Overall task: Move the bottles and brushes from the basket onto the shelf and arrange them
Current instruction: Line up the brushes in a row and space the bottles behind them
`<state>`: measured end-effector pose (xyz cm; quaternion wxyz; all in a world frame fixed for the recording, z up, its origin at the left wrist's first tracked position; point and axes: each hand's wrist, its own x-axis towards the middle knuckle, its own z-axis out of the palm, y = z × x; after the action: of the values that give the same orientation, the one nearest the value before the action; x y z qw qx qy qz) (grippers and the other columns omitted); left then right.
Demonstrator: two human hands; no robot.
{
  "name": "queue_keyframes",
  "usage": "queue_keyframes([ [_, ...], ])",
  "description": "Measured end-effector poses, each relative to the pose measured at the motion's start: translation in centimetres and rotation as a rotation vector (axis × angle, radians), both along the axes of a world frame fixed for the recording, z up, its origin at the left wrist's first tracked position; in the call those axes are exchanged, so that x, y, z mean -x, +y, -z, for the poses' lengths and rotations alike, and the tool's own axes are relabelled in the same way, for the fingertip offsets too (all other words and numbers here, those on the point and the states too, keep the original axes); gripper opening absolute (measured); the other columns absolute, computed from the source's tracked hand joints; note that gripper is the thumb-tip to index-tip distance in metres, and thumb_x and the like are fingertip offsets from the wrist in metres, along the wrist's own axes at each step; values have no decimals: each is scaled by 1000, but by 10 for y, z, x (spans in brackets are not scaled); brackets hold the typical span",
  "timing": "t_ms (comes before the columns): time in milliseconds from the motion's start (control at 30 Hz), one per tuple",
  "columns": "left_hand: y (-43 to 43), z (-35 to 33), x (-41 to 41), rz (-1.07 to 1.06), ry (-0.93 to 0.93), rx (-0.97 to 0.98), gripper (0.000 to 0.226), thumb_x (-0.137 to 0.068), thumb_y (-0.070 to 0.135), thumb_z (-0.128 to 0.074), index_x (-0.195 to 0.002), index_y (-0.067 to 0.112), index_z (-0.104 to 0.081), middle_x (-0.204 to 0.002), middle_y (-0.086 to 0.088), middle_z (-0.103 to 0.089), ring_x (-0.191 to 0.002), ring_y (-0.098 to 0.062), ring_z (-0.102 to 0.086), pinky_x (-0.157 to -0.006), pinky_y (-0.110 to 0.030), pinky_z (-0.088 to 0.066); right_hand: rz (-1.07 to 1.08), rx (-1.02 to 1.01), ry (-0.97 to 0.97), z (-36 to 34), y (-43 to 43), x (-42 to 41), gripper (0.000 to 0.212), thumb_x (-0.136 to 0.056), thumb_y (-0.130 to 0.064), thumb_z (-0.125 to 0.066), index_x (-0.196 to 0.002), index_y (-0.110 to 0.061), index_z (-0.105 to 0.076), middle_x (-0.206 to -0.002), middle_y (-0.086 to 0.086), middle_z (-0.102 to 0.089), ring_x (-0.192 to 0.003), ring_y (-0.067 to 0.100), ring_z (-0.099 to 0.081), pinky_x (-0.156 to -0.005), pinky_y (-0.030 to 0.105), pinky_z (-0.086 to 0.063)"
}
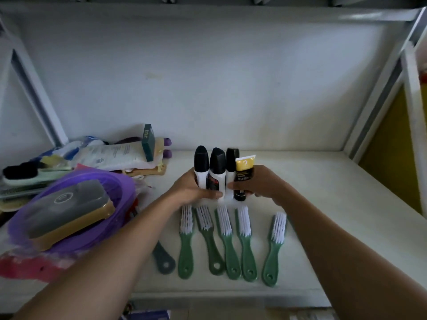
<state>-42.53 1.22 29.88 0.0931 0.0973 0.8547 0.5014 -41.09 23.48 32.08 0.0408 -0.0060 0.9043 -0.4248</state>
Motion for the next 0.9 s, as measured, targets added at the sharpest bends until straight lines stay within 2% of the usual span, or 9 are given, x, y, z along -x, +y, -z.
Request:
queue_keyframes([
  [67, 2, 10, 12, -25, 23, -22, 49, -73, 20, -91, -115, 19, -67, -107, 6, -76, -100, -11, -69, -87, -27, -53, 0, 29, 25, 5, -8, 9, 29, -78, -34, -80, -74, -13, -60, -61, 3, -61, -54, 17, -50, -49, 24, -37],
  [267, 7, 25, 43, -128, 93, -33, 57, -73, 33, -85, -124, 38, -59, -117, 11, -71, -111, -14, -65, -96, -41, -51, 107, 43, 100, 17, -26, 32, 24, -79, -38, -77, -75, -23, -58, -69, -4, -63, -63, 16, -57, -61, 29, -42],
  [367, 12, 20, 47, -121, 83, -54, 45, -72, 22, -82, -110, 39, -63, -107, 11, -75, -106, -14, -68, -98, -44, -53, 152, 86, 116, 19, -30, 32, 21, -81, -38, -74, -86, -19, -65, -80, -4, -68, -73, 14, -62, -62, 27, -44],
  [467, 15, 16, 47, -99, 55, -66, 44, -75, 12, -81, -109, 35, -65, -107, 9, -74, -107, -15, -67, -96, -40, -53, 171, 81, 130, 21, -30, 31, 21, -81, -37, -74, -84, -19, -63, -77, -5, -67, -69, 10, -61, -56, 24, -40],
  [567, 13, 21, 50, -47, 52, -31, 56, -64, 31, -84, -116, 37, -65, -108, 11, -75, -107, -15, -68, -98, -48, -53, 153, 38, 142, 22, -30, 29, 20, -81, -34, -75, -79, -23, -58, -71, -9, -63, -62, 4, -57, -51, 18, -37],
  [633, 7, 35, 61, -39, 41, -16, 69, -54, 39, -84, -120, 39, -63, -110, 13, -74, -108, -13, -68, -98, -48, -53, 120, -4, 148, 21, -29, 27, 21, -80, -31, -76, -77, -29, -55, -67, -12, -62, -58, -3, -55, -45, 10, -35],
  [700, 3, 34, 57, -48, 38, 11, 82, -52, 43, -86, -128, 38, -57, -116, 14, -72, -111, -13, -66, -100, -47, -52, 88, -28, 137, 21, -27, 25, 24, -79, -29, -78, -79, -32, -54, -68, -11, -65, -53, -4, -57, -47, 9, -37],
  [800, 3, 12, 25, -89, 45, 82, 85, -69, 35, -89, -141, 26, -44, -130, 11, -62, -121, -17, -59, -103, -41, -47, 95, 25, 118, 24, -21, 21, 33, -75, -30, -82, -101, -30, -61, -75, -7, -71, -58, 4, -64, -55, 18, -44],
  [900, -2, 2, 8, -135, 41, 146, 83, -84, 30, -82, -150, 17, -33, -145, -1, -52, -133, -25, -51, -96, -31, -40, 99, 36, 93, 26, -16, 18, 57, -76, -31, -82, -127, -28, -57, -77, -6, -73, -55, 5, -65, -49, 16, -42],
])
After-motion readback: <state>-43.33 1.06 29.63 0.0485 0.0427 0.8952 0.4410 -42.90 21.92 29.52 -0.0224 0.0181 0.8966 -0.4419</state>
